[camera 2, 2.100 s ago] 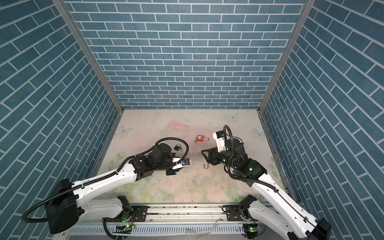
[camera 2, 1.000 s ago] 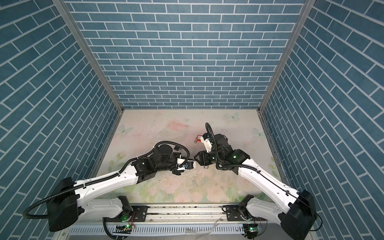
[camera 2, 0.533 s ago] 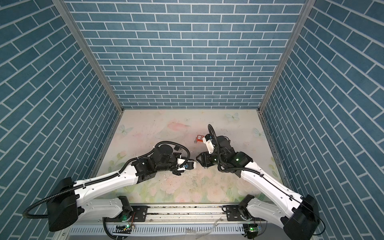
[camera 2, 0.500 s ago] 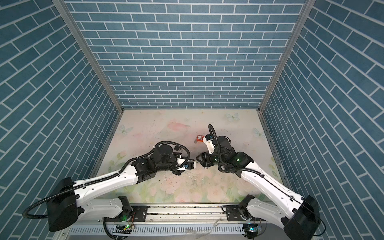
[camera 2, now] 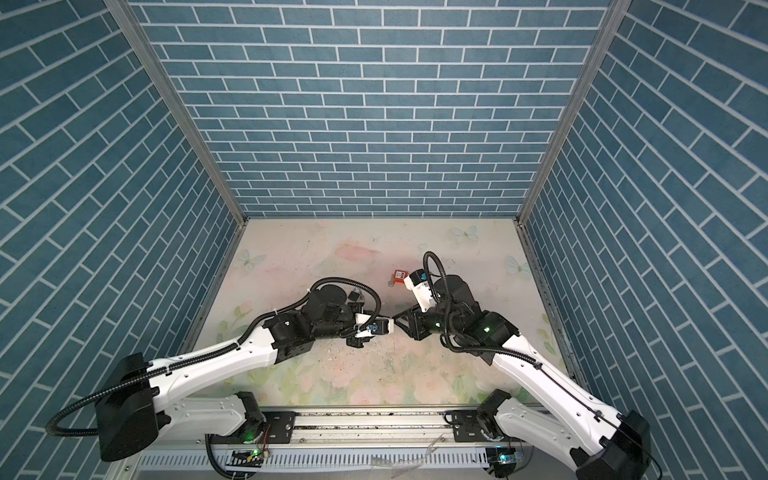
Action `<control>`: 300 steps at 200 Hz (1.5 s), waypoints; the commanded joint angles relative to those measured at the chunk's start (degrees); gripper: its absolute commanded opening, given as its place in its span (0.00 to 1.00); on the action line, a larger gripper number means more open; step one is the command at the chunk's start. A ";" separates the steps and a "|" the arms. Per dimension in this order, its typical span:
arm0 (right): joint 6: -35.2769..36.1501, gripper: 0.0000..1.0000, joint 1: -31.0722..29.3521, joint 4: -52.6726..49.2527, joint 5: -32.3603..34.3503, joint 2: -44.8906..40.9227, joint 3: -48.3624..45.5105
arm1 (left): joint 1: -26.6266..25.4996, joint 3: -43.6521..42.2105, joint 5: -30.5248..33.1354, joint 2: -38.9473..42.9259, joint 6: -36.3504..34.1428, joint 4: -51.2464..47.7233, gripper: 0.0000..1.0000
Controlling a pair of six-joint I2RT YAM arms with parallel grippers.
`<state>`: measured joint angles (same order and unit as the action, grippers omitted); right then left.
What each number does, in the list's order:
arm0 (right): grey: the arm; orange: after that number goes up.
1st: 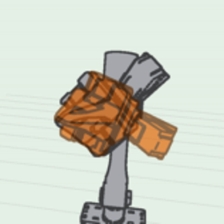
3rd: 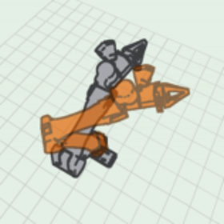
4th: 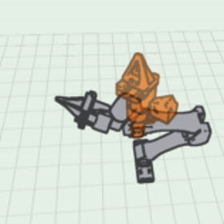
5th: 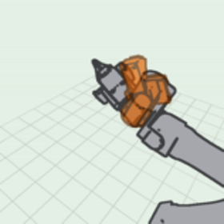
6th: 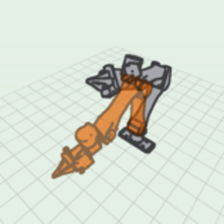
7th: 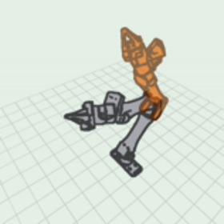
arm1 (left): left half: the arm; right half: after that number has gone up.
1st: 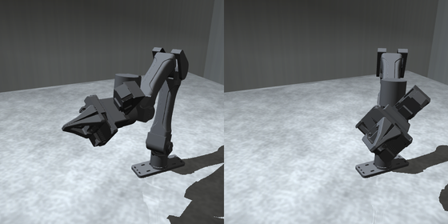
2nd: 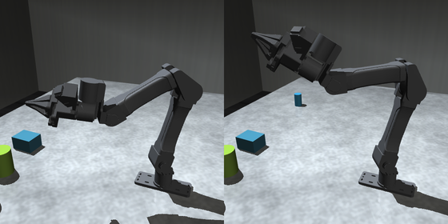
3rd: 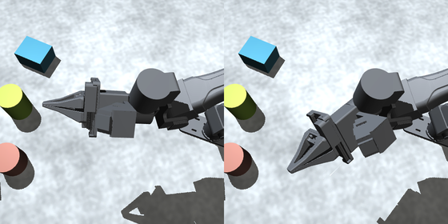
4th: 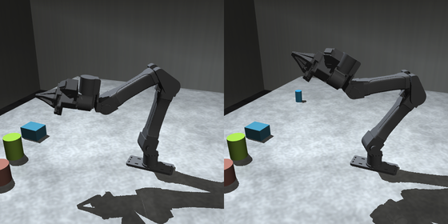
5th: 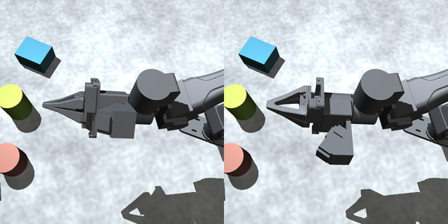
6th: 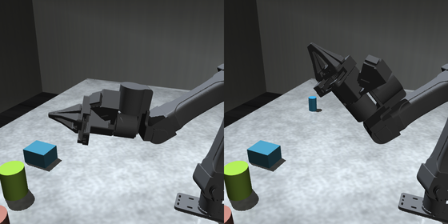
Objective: Lock with the key
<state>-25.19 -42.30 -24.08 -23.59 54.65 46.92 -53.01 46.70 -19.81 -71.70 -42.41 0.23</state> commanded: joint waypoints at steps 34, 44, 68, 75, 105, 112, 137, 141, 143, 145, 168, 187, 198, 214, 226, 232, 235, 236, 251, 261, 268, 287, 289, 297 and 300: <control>1.25 0.25 0.03 0.48 -1.98 0.30 -0.78 | 0.70 1.82 -1.30 -0.97 -0.03 -0.09 0.05; 1.20 0.22 0.03 0.63 -1.98 0.33 -0.71 | 0.64 1.91 -1.33 -1.15 -0.02 -0.03 0.05; 0.99 0.13 0.03 1.17 -2.41 0.47 -0.86 | 0.72 1.99 -1.30 -1.44 0.05 0.27 0.05; 0.81 0.11 0.03 1.31 -2.57 0.66 -0.94 | 0.75 1.99 -1.30 -1.43 0.05 0.46 0.05; 0.16 0.05 0.03 2.25 -3.37 0.99 -1.43 | 0.80 2.08 -1.15 -1.42 -0.04 0.81 0.06; 0.11 0.03 -0.02 2.35 -3.30 0.98 -1.54 | 0.79 2.08 -1.08 -1.48 0.00 0.97 0.06; -0.13 0.00 0.02 2.54 -3.15 1.07 -1.53 | 0.88 1.80 -1.10 -1.38 0.31 1.92 0.06; -0.21 0.00 0.02 2.61 -3.21 1.07 -1.48 | 0.77 1.82 -1.04 -1.34 0.40 2.07 0.06; -0.23 0.00 0.03 2.69 -3.28 1.16 -1.50 | 0.84 1.82 -1.02 -1.34 0.44 2.19 0.06; -0.28 0.00 0.01 2.71 -3.36 1.16 -1.48 | 0.75 1.82 -1.00 -1.34 0.48 2.27 0.05; -1.07 0.00 0.03 3.38 -3.88 1.89 -1.57 | 0.78 1.48 0.63 -1.34 0.98 4.13 0.06; -2.24 0.00 -0.02 4.15 -4.57 2.62 -1.59 | 0.80 0.98 2.42 -1.42 1.21 5.86 0.06; -3.00 0.00 0.00 4.44 -4.99 3.18 -1.53 | 0.69 0.61 3.75 -1.42 1.36 7.27 0.06; -4.18 0.00 0.03 4.88 -5.23 3.85 -1.50 | 0.47 0.24 5.38 -1.42 1.46 8.93 0.06; -4.86 0.00 0.03 5.23 -5.45 4.42 -1.56 | 0.42 0.05 6.23 -1.42 1.46 9.95 0.06; -5.18 0.00 0.03 5.28 -5.41 4.70 -1.64 | 0.29 -0.03 6.64 -1.46 1.40 10.40 0.06; -5.36 0.00 0.03 5.38 -5.45 4.82 -1.65 | 0.36 -0.07 6.88 -1.52 1.37 10.56 0.06; -5.38 0.00 0.03 5.41 -5.48 4.88 -1.70 | 0.32 -0.09 6.98 -1.51 1.37 10.66 0.06; -6.00 0.00 0.01 5.90 -5.67 5.37 -1.80 | 0.27 -0.12 7.54 -1.60 1.19 11.41 0.06; -6.26 0.00 0.03 6.23 -5.67 5.64 -1.96 | 0.18 -0.05 7.55 -1.60 1.20 11.78 0.06; -6.36 0.00 0.03 6.48 -5.72 5.85 -2.08 | 0.28 -0.11 7.59 -1.51 1.27 12.12 0.06; -6.54 0.00 0.03 6.94 -5.67 6.33 -2.52 | 0.27 0.21 6.95 -1.34 1.78 12.77 0.06; -6.58 0.00 0.03 7.05 -5.67 6.34 -2.62 | 0.23 0.23 6.97 -1.23 1.91 12.84 0.06; -6.63 0.00 0.03 7.19 -5.61 6.51 -2.84 | 0.27 0.55 6.80 -1.25 2.31 12.98 0.06; -6.73 0.00 0.03 7.31 -5.47 6.58 -2.94 | 0.26 0.70 6.69 -1.25 2.41 13.03 0.06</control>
<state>-30.24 -41.39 -16.21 -25.28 60.05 45.89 -52.53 46.00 -12.62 -73.49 -41.39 3.62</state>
